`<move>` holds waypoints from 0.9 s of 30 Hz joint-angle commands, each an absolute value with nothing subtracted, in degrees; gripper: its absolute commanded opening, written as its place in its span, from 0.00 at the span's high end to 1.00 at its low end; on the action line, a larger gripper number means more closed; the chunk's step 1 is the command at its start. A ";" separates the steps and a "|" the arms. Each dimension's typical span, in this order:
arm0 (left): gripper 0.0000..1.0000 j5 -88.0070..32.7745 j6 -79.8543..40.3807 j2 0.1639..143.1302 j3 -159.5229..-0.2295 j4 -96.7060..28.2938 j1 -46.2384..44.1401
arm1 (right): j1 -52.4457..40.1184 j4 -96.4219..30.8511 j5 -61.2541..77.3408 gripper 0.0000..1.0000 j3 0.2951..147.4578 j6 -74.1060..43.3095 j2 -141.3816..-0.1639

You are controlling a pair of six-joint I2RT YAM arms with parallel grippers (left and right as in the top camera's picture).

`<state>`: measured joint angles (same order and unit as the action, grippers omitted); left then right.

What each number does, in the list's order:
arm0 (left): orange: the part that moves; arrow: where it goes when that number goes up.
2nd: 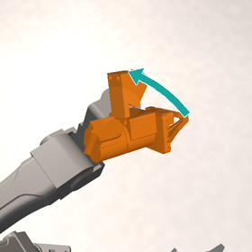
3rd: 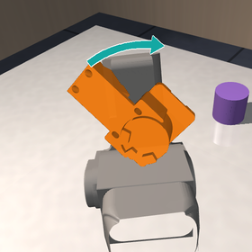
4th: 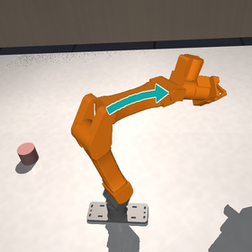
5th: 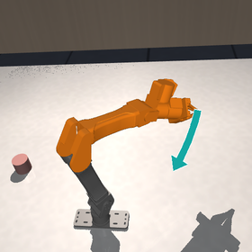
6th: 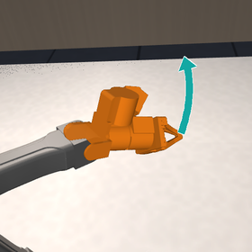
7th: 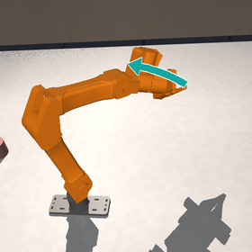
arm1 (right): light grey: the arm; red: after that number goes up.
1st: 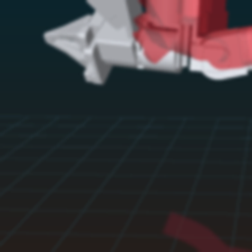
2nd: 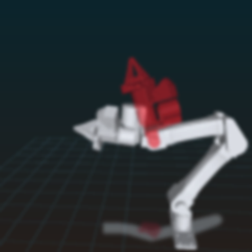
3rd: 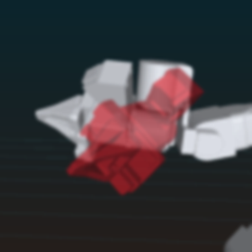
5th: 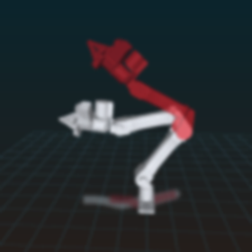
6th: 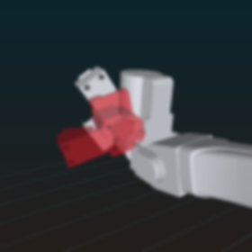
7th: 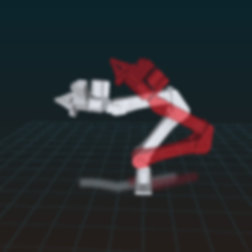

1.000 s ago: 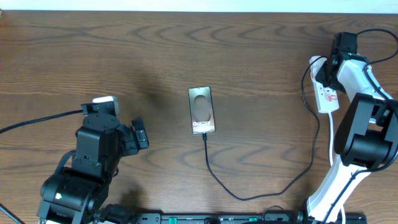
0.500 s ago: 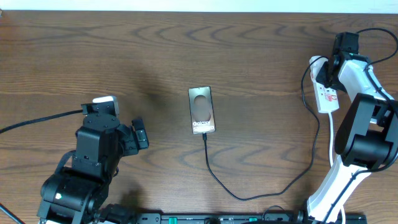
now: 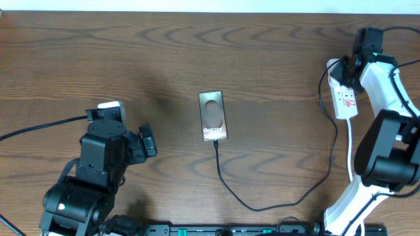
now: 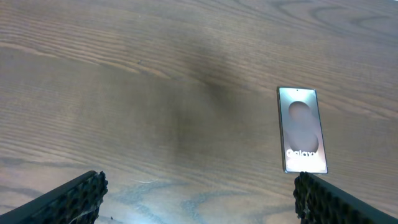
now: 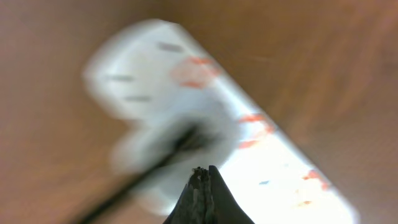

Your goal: Plug charger to phone and switch on socket

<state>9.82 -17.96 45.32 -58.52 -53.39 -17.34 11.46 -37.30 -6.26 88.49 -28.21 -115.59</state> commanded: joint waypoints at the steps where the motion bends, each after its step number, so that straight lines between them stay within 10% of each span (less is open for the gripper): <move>1: 0.02 10.79 -17.61 45.34 -58.37 -53.36 -17.06 | 11.60 -38.33 1.15 0.99 89.25 -34.44 -113.32; 27: 0.02 10.79 -17.61 45.34 -58.37 -53.36 -17.06 | 17.65 -40.38 -2.98 0.99 89.25 -40.16 -117.78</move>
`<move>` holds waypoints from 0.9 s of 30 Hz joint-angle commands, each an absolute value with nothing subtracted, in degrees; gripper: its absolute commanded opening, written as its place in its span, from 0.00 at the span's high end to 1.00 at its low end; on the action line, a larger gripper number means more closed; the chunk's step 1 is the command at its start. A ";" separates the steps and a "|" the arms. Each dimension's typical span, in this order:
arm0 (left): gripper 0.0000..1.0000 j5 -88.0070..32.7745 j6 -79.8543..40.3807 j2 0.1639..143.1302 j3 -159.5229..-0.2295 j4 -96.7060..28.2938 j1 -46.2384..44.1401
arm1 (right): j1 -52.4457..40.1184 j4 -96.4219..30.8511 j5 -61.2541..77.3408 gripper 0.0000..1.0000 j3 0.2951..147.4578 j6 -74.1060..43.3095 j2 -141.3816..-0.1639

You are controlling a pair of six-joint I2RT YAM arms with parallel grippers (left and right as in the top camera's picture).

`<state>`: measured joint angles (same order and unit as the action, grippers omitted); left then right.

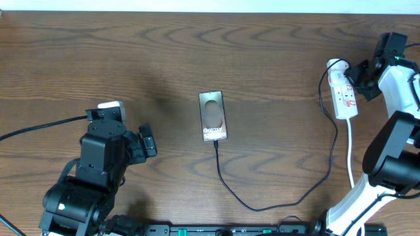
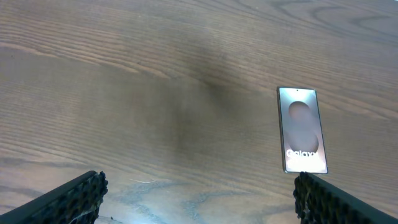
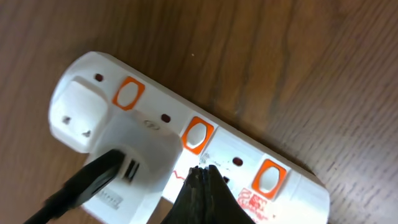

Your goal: Plug charger to phone and switch on socket

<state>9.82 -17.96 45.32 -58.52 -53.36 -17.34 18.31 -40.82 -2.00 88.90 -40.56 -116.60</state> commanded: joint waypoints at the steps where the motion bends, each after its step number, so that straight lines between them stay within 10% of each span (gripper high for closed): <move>1: 0.02 10.79 -17.63 45.34 -58.37 -53.36 -17.06 | 17.56 -40.18 -3.25 0.99 89.25 -39.99 -117.78; 27: 0.02 10.79 -17.61 45.34 -58.37 -53.36 -17.06 | 14.59 -35.57 -17.34 0.99 89.25 -19.00 -118.39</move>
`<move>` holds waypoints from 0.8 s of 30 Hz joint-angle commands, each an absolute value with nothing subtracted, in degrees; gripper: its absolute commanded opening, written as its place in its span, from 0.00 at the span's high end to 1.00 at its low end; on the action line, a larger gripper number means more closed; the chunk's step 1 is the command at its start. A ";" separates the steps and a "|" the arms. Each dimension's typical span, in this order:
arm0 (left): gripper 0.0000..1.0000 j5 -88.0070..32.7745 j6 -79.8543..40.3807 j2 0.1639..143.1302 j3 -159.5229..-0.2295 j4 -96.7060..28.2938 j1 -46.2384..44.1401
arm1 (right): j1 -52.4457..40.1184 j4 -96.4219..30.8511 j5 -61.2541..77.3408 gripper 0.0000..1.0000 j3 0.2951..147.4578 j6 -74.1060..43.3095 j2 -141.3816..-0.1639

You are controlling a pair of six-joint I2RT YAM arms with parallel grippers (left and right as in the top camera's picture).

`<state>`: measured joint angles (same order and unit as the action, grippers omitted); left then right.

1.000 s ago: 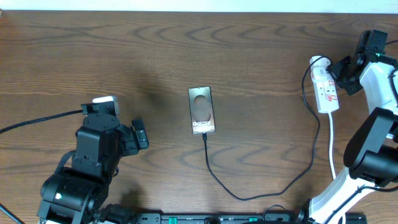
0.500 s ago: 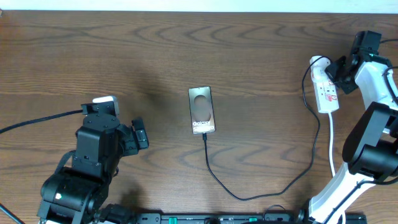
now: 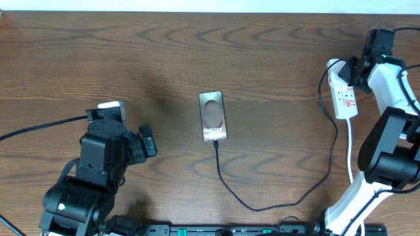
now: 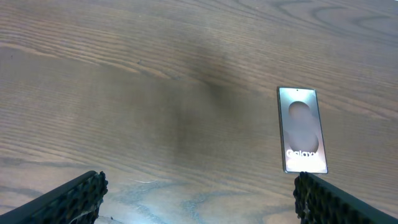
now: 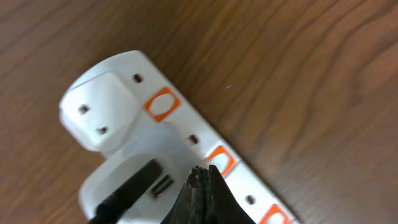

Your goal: Plug charger to phone and switch on socket

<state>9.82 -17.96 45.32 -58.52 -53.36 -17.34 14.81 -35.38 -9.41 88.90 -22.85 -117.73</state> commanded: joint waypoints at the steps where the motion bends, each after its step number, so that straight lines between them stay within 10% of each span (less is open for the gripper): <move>1: 0.02 10.76 -17.63 45.34 -58.37 -53.36 -17.06 | 14.63 -35.57 -18.52 0.99 89.25 -18.15 -118.39; 24: 0.02 10.79 -17.61 45.34 -58.37 -53.36 -17.06 | 14.96 -36.34 -10.24 0.99 89.01 -9.56 -117.69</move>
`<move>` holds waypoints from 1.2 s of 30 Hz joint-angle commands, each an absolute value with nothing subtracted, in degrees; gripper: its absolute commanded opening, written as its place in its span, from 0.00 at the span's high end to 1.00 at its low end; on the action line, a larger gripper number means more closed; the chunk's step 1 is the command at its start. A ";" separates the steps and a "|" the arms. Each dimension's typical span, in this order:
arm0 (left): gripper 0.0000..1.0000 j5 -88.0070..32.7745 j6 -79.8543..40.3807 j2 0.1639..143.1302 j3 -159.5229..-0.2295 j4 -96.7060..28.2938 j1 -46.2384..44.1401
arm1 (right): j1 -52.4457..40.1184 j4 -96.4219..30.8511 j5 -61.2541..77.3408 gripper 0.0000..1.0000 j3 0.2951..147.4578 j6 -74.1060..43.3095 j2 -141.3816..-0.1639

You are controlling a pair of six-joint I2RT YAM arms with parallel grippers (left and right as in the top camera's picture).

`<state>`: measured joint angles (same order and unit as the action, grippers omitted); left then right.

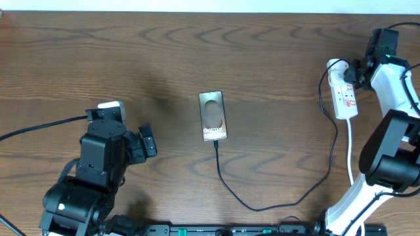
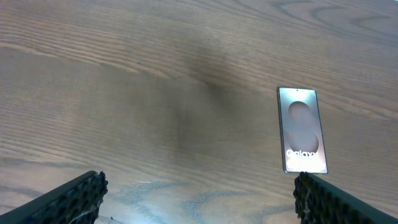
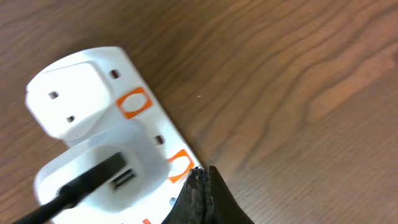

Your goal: Plug charger to phone and switch on socket

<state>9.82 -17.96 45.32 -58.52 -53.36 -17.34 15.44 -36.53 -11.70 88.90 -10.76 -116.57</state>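
The phone [image 1: 213,116] lies face up mid-table, its screen lit, and shows again in the left wrist view [image 2: 302,130]. A black charger cable [image 1: 275,203] runs from its near end round to the white charger [image 3: 93,171] plugged in the white socket strip [image 1: 342,92] at the far right. The strip has orange switches [image 3: 134,102]. My right gripper [image 3: 202,177] is shut, its tips over the strip's edge beside the second orange switch [image 3: 180,165]. My left gripper [image 2: 199,199] is open above bare table, well left of the phone.
A white cord [image 1: 350,147] leads from the strip toward the near edge by the right arm's base. A second white plug [image 3: 68,102] sits at the strip's far end. Bare wood lies around the phone.
My right gripper has shifted a little toward the strip's right edge, so the strip sits further left in its view. The left arm, phone and cable are unchanged.
The cable was in the phone at every moment, and the left gripper stayed open and still. My shut right gripper was blurred close over the strip, then above the middle switches, then near the charger's switch, and now at the strip's edge.
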 commanded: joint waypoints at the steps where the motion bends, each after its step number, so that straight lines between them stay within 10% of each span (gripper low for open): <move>1: 0.02 10.79 -17.61 45.34 -58.37 -53.36 -17.06 | 14.96 -36.36 -9.85 0.99 89.01 -9.56 -117.84; 36: 0.02 10.79 -17.61 45.34 -58.37 -53.36 -17.06 | 11.46 -34.68 1.21 0.99 88.79 -10.17 -125.47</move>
<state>9.82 -17.96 45.32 -58.52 -53.36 -17.34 15.77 -34.37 -8.64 89.32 -10.20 -122.91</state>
